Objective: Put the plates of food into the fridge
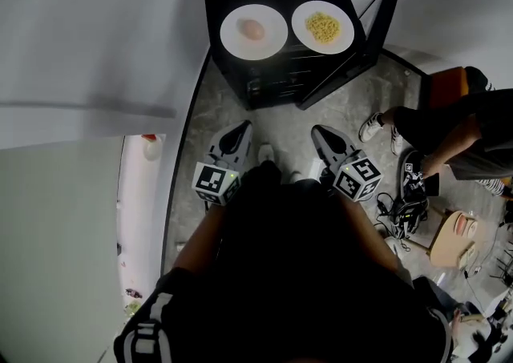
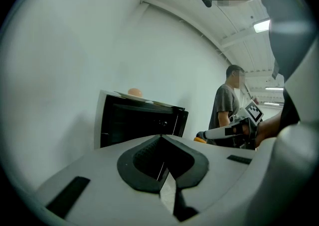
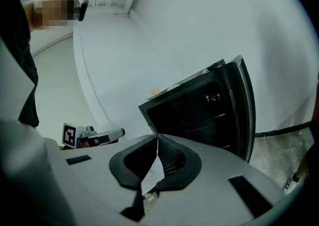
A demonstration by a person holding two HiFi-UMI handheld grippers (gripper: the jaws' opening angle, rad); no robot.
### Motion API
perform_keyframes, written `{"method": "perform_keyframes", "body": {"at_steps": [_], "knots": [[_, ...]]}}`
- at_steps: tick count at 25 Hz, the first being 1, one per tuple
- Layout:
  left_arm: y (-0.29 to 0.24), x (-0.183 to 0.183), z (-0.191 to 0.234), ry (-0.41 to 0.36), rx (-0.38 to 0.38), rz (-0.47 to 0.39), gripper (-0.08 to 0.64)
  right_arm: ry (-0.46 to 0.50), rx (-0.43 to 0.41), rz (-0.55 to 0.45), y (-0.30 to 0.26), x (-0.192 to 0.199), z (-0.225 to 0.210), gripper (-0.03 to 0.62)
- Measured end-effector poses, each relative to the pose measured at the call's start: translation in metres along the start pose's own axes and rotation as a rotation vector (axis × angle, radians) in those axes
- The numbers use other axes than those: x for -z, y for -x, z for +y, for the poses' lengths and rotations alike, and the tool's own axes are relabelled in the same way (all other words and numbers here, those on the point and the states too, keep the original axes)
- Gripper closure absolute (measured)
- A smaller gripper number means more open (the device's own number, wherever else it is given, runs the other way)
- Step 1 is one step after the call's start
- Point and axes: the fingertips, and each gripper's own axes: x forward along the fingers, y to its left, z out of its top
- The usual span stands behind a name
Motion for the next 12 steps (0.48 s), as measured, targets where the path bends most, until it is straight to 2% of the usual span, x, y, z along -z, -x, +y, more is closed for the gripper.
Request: {"method": "perform_keyframes", "body": {"at_steps": [8,12], "knots": [[-0.004,-0.003,0.013,0.012,0.045,-0.008,0.538,-0.028,0.023,-0.002,-0.014,-0.007,0.003,0.568],[-0.009,-0.006,0.015,0.032,0.051,-0.007,0.538,-0.080,0.033,-0.018,-0.013,-0.016,0.001,0.568]]}}
